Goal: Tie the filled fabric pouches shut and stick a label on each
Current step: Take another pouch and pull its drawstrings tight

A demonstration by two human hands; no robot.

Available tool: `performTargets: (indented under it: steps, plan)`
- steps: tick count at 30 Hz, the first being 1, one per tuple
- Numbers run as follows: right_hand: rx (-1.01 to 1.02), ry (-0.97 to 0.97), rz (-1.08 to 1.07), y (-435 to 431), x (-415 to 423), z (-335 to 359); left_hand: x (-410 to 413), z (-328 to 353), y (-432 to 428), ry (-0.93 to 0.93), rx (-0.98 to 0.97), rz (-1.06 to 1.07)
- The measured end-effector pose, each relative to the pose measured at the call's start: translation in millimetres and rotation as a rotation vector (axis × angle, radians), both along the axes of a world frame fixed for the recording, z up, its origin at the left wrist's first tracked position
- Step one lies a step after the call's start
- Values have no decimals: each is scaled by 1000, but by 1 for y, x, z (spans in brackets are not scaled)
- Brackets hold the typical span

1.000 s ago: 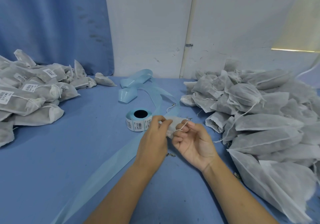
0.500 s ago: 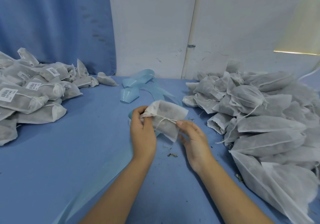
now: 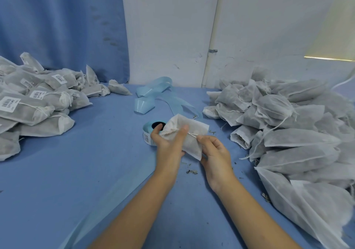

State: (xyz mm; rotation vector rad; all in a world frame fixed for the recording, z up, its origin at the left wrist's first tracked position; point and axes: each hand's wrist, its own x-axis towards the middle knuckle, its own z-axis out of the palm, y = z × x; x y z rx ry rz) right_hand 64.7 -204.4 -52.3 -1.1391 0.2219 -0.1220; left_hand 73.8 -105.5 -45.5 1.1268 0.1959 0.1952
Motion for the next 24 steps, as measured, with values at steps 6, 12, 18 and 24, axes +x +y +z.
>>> performTargets:
  steps: [6, 12, 18, 24]
  plan:
    - [45, -11, 18, 4, -2, 0, -2, -10, -10, -53, 80, 161]
    - [71, -26, 104, 8, -3, -1, -1, -6, -1, -24, -95, 134]
    - [68, -47, 100, 7, -1, -3, 1, -6, 5, 74, -112, -22]
    - [-105, -40, 99, 9, 4, -8, -2, 4, 14, -2, -7, 40]
